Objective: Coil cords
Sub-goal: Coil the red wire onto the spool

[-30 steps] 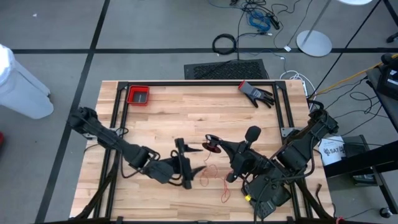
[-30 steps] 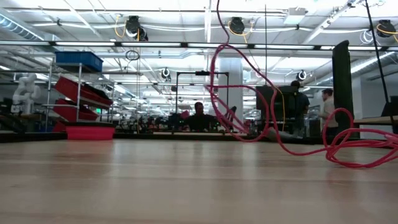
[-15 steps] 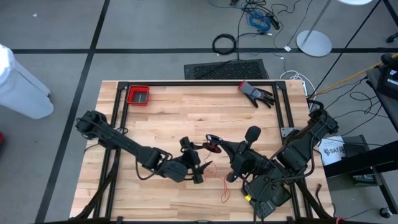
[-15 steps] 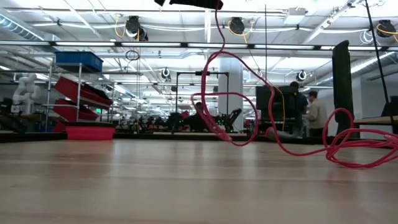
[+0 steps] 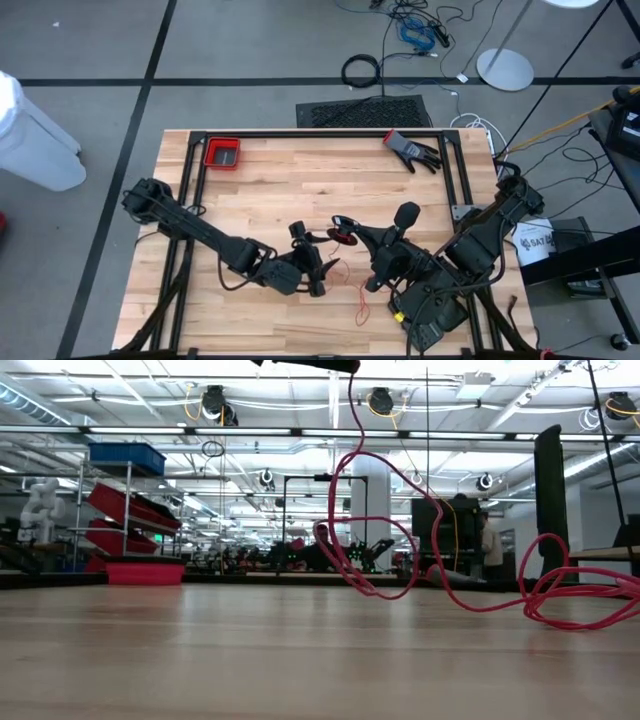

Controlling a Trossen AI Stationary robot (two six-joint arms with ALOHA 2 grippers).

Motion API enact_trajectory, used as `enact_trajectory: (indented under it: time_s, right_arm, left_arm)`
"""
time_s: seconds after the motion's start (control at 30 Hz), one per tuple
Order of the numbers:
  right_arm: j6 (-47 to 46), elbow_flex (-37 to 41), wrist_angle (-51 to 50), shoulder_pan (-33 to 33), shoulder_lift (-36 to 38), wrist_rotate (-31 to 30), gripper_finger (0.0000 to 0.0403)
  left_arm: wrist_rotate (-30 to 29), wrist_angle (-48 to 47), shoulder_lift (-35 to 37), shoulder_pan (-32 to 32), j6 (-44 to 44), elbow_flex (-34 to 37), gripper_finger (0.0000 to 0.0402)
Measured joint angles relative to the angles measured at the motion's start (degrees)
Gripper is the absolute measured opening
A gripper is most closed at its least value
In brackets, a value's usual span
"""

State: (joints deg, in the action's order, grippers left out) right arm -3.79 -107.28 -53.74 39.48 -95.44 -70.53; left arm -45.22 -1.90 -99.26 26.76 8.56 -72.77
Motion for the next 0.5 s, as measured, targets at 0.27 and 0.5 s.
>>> enact_trajectory:
  time_s: [0.27, 0.5]
  right_arm:
    - [0.0, 0.0, 0.0, 0.0, 0.0, 0.0, 0.0000]
    - [0.0, 0.0, 0.0, 0.0, 0.0, 0.1, 0.0000]
  left_arm:
    - [2.8, -0.1, 0.0, -0.1, 0.1, 0.0, 0.0169]
    - [2.8, -0.1, 0.0, -0.2, 0.1, 0.0, 0.0132]
